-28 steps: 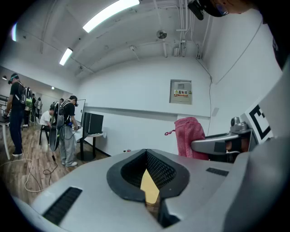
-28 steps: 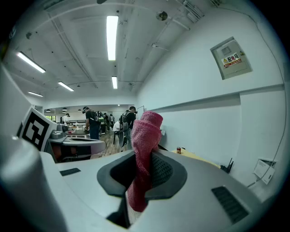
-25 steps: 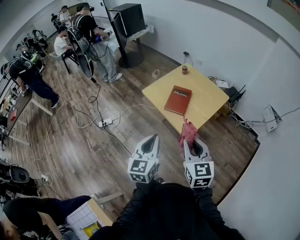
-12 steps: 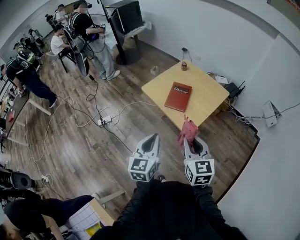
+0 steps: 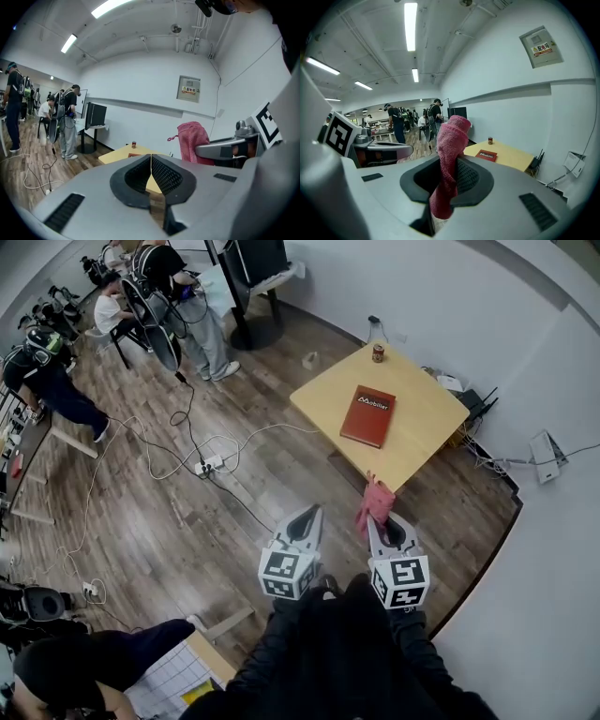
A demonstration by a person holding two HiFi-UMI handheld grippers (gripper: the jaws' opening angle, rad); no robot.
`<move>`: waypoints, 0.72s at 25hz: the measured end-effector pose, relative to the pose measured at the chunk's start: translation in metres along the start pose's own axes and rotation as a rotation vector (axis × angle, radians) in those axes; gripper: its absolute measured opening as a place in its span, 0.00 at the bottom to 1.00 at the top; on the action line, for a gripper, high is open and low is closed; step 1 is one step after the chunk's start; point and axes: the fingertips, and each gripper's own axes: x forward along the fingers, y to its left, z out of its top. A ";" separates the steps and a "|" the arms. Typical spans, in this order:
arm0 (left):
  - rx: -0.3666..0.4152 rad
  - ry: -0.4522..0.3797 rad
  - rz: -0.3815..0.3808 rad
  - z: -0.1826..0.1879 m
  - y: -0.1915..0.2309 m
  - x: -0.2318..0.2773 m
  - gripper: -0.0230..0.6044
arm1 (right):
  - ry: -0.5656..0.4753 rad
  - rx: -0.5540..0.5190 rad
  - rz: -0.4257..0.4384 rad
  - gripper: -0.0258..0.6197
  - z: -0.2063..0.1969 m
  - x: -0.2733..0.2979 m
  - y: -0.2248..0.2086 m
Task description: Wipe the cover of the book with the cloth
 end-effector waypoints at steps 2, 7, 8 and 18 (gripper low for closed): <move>-0.020 0.019 0.000 -0.010 0.011 0.000 0.09 | 0.029 -0.003 0.003 0.15 -0.009 0.007 0.008; -0.052 0.062 -0.016 -0.027 0.023 0.004 0.09 | 0.078 0.006 -0.008 0.15 -0.020 0.017 0.011; -0.056 0.064 -0.018 -0.027 0.027 0.007 0.09 | 0.081 0.004 -0.010 0.15 -0.020 0.021 0.011; -0.091 0.099 0.001 -0.031 0.075 0.042 0.09 | 0.139 0.011 0.006 0.15 -0.018 0.089 0.002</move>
